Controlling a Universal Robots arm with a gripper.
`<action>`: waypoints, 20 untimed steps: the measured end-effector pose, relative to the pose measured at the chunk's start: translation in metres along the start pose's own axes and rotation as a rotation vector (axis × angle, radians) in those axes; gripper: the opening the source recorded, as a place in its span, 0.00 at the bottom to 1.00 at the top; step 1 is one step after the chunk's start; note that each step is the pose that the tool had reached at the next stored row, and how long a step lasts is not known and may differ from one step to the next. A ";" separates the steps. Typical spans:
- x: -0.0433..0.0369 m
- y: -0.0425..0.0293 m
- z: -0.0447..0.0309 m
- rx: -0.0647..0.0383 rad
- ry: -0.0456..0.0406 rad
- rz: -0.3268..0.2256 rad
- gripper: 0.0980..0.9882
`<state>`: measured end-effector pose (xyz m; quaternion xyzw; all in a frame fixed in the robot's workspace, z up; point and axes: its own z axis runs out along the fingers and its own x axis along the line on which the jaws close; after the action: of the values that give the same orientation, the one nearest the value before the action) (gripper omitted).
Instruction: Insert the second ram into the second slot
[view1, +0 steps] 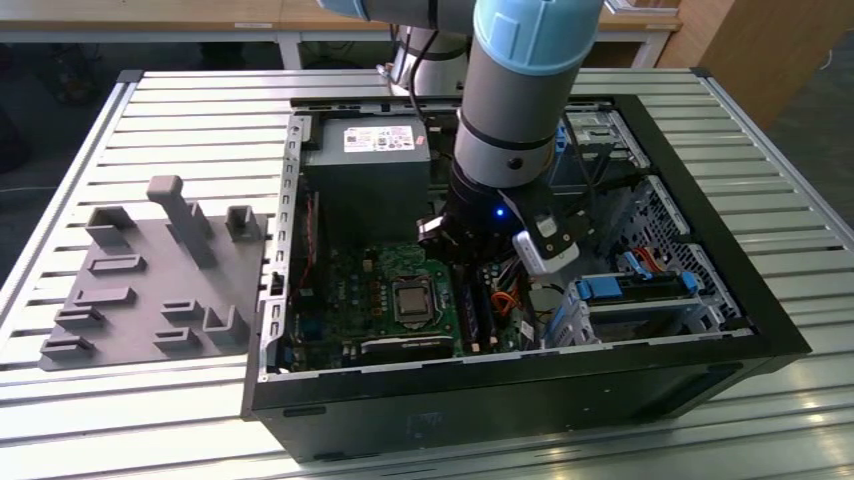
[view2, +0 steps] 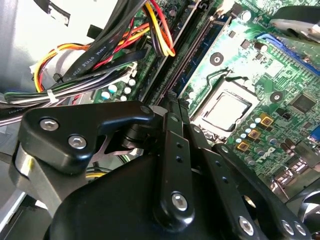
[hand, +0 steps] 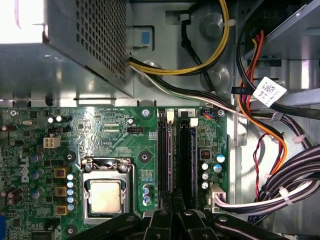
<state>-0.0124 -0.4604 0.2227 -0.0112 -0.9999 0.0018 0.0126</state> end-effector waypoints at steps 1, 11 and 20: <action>-0.0002 0.0000 0.0000 0.000 0.0000 0.000 0.02; -0.0011 -0.0001 0.0028 0.000 0.0000 0.003 0.02; -0.0011 -0.0001 0.0030 0.000 0.0000 0.003 0.02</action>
<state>-0.0113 -0.4606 0.2197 -0.0127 -0.9998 0.0017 0.0126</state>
